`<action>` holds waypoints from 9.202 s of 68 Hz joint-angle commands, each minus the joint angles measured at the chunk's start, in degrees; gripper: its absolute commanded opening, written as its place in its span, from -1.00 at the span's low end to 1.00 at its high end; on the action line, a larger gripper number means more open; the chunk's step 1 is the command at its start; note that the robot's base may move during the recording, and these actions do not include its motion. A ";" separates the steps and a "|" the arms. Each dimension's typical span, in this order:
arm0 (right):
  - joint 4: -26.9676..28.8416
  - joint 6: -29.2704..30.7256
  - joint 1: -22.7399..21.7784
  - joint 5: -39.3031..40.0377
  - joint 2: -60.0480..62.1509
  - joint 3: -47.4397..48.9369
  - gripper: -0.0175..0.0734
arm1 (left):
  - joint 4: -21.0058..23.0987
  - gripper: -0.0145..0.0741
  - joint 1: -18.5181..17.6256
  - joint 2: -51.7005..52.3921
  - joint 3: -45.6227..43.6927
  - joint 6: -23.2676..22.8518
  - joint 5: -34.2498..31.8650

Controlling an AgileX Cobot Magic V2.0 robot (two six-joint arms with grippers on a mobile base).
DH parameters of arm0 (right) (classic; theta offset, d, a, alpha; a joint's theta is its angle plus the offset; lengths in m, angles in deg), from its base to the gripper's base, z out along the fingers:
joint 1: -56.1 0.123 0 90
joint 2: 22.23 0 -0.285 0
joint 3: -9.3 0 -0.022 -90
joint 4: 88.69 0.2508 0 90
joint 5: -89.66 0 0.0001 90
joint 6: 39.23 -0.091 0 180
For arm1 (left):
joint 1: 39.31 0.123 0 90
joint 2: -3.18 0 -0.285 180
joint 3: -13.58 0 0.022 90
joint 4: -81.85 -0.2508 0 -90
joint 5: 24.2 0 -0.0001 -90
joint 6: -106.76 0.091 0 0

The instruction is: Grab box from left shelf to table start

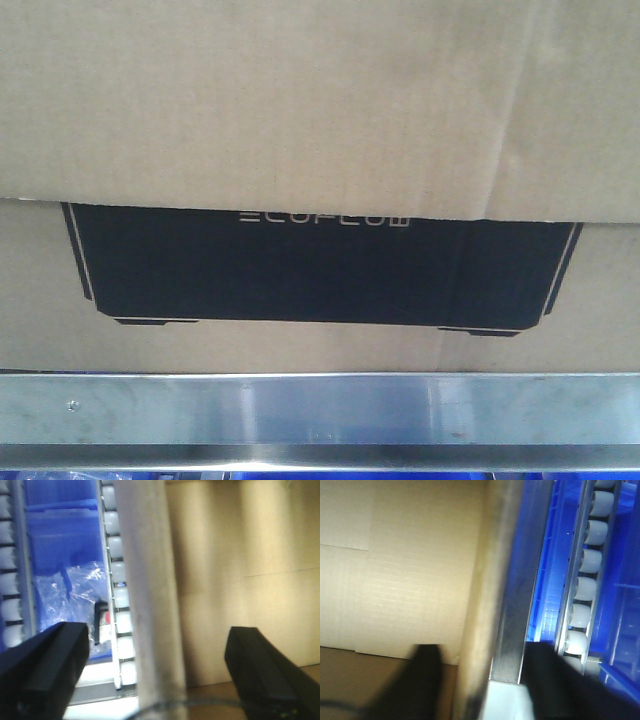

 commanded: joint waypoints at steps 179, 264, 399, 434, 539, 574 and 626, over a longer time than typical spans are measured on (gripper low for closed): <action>15.56 -0.96 3.97 2.22 43.17 -8.16 -0.47 | 3.52 -0.88 0.00 52.95 11.12 -4.88 8.40; 15.56 -0.96 3.97 1.19 43.17 -8.16 -0.47 | 3.52 -0.88 0.00 52.95 11.12 -4.88 8.40; 15.56 -0.96 3.97 1.14 43.17 -8.16 -0.47 | 3.52 -0.88 0.00 52.95 11.12 -4.88 8.40; 15.56 -0.96 3.97 1.12 43.17 -8.16 -0.47 | 3.52 -0.88 0.00 52.95 11.12 -4.88 8.40; 15.56 -0.96 3.97 1.06 43.17 -8.16 -0.47 | 3.68 -0.88 0.00 52.95 11.12 -4.88 8.40; 15.56 -0.96 3.97 1.06 43.17 -8.16 -0.47 | 3.68 -0.88 0.00 52.95 11.12 -4.88 8.40; 15.56 -0.96 3.97 1.06 43.17 -8.16 -0.47 | 3.68 -0.88 0.00 52.95 11.12 -4.88 8.40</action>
